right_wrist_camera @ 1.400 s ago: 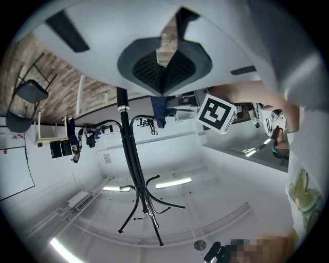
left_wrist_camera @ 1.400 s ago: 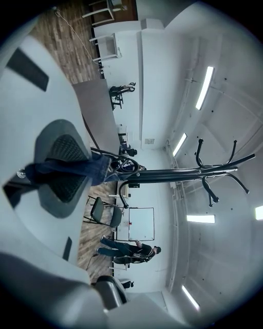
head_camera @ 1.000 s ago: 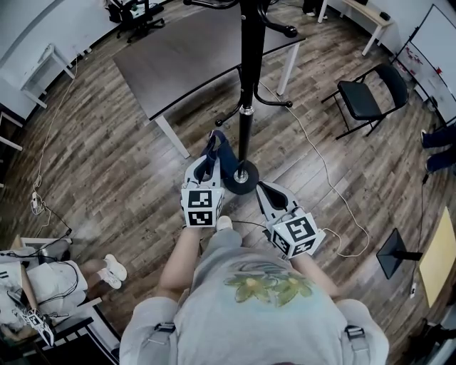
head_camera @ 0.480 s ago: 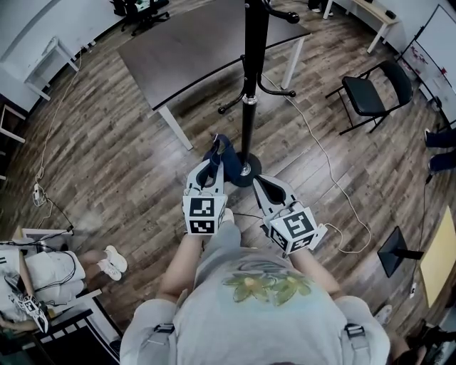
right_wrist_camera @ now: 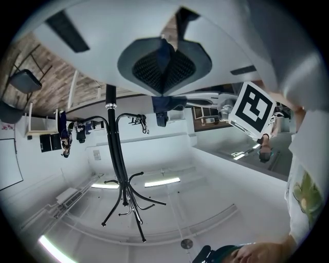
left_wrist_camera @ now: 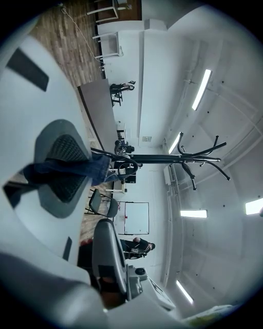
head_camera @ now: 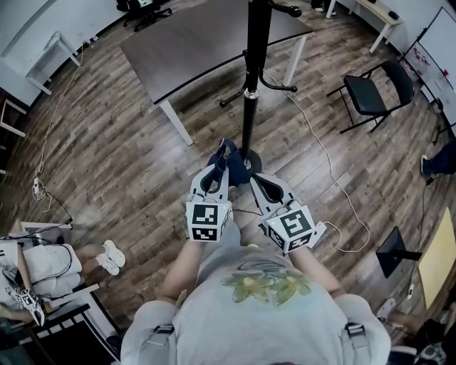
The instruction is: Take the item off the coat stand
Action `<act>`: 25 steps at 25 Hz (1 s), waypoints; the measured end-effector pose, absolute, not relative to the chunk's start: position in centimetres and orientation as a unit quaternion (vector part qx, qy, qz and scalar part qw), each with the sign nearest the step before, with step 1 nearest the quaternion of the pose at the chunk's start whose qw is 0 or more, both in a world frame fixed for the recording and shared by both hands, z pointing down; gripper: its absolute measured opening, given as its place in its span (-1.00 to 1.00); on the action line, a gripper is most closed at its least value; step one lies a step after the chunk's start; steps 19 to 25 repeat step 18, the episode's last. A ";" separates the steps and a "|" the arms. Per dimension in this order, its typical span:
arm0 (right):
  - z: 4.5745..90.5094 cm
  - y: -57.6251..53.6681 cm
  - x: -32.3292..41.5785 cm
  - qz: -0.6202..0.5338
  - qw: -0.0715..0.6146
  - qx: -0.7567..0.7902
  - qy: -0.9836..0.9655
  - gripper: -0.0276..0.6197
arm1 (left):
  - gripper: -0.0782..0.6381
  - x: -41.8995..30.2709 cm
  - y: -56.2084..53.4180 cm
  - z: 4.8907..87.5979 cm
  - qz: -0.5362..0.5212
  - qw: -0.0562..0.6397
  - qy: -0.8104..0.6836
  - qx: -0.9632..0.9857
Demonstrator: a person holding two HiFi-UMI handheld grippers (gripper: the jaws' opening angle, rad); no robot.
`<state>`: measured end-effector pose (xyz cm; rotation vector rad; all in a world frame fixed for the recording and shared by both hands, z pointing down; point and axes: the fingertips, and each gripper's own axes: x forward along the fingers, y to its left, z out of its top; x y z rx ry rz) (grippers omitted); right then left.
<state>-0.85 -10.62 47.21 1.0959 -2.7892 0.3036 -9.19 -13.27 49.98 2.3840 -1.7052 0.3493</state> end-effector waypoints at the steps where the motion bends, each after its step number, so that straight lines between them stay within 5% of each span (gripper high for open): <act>1: 47.2 -10.5 -0.9 0.100 0.065 0.362 -0.925 -0.90 | -0.66 -9.2 -13.1 50.0 0.117 0.095 -0.575 0.804; 25: 47.9 -9.9 -1.1 0.101 0.077 0.345 -0.930 -0.90 | -0.66 -9.2 -11.8 49.5 0.115 0.093 -0.580 0.801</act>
